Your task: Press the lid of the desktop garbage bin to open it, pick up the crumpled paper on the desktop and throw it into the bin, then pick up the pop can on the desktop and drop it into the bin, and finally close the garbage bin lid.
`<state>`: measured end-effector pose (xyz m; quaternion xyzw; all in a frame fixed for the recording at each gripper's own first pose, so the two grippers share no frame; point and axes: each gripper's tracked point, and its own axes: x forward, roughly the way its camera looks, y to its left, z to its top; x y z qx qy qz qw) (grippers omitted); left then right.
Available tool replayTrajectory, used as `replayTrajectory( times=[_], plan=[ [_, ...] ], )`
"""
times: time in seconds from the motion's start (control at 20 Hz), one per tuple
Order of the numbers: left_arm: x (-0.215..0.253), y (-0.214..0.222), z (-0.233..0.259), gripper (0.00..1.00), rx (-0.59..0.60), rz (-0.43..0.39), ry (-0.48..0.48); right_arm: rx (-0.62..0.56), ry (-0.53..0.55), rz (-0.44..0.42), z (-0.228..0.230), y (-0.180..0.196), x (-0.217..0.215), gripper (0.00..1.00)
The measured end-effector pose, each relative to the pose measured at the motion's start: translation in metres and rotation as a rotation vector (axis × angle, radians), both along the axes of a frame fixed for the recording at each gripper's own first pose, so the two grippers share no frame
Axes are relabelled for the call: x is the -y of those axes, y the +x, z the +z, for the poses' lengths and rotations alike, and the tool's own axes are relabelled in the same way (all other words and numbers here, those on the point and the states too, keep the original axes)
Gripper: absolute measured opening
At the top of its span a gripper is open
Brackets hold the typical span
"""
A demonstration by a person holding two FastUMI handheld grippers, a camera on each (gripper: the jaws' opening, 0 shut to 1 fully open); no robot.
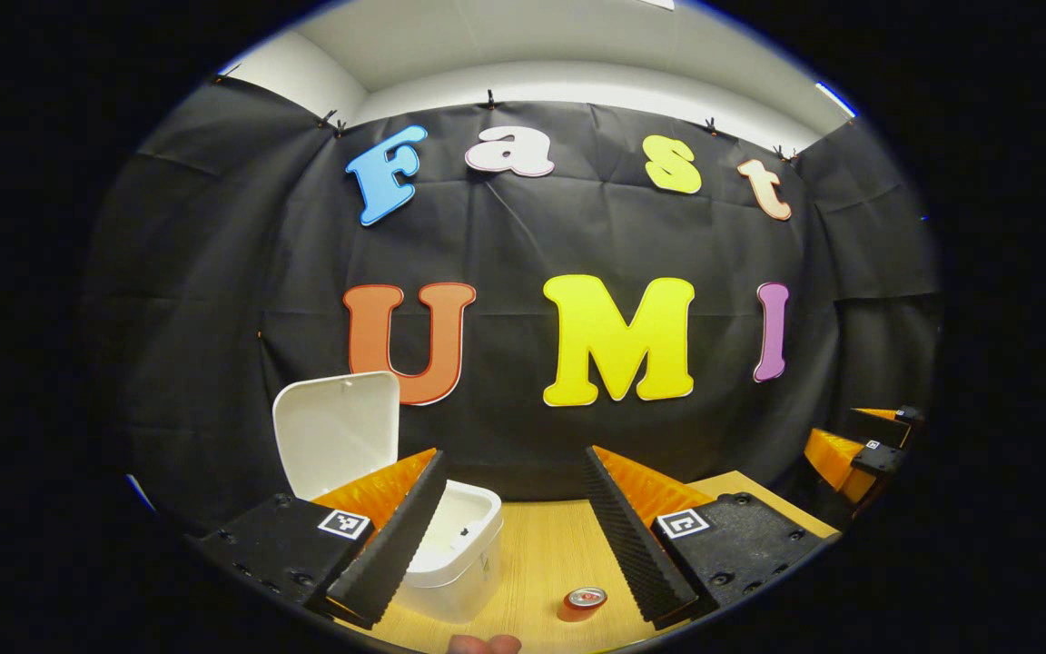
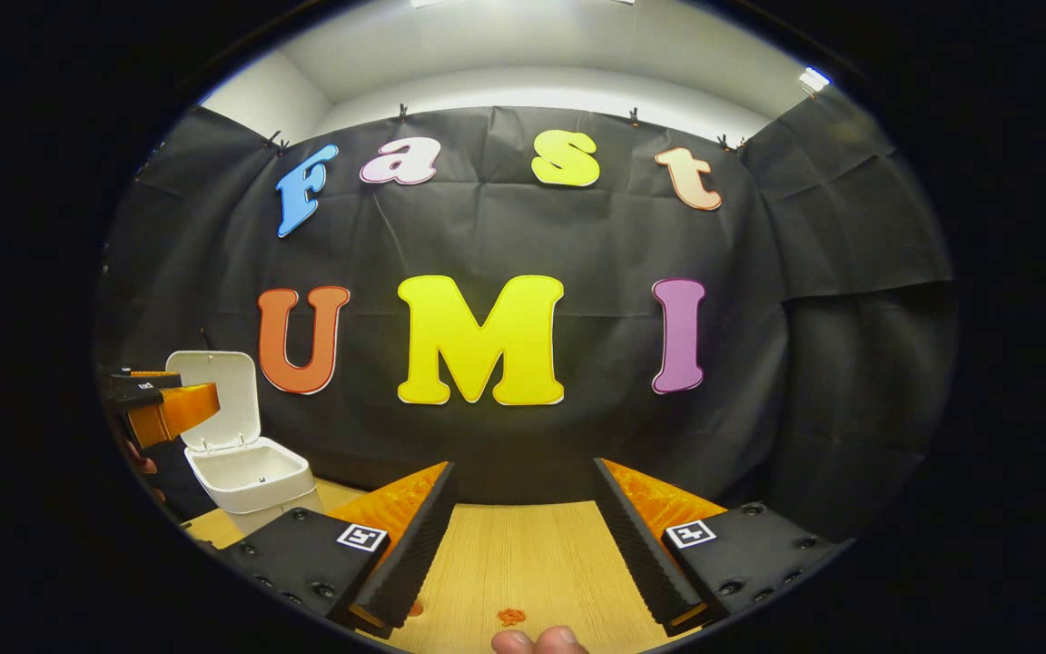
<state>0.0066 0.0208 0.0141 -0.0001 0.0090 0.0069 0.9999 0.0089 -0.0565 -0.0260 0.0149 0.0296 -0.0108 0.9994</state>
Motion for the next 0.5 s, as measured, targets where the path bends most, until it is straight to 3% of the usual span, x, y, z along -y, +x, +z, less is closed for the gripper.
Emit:
replayTrajectory(
  times=[0.25, 0.5],
  plan=[
    [0.01, -0.007, 0.004, 0.98, 0.01, 0.001, -0.008, -0.044, 0.004, 0.034, -0.026, 0.003, 0.006, 0.95],
    [0.019, -0.015, -0.001, 0.98, -0.005, 0.004, -0.01, -0.179, -0.015, 0.128, -0.091, 0.006, -0.001, 0.95]
  ],
)
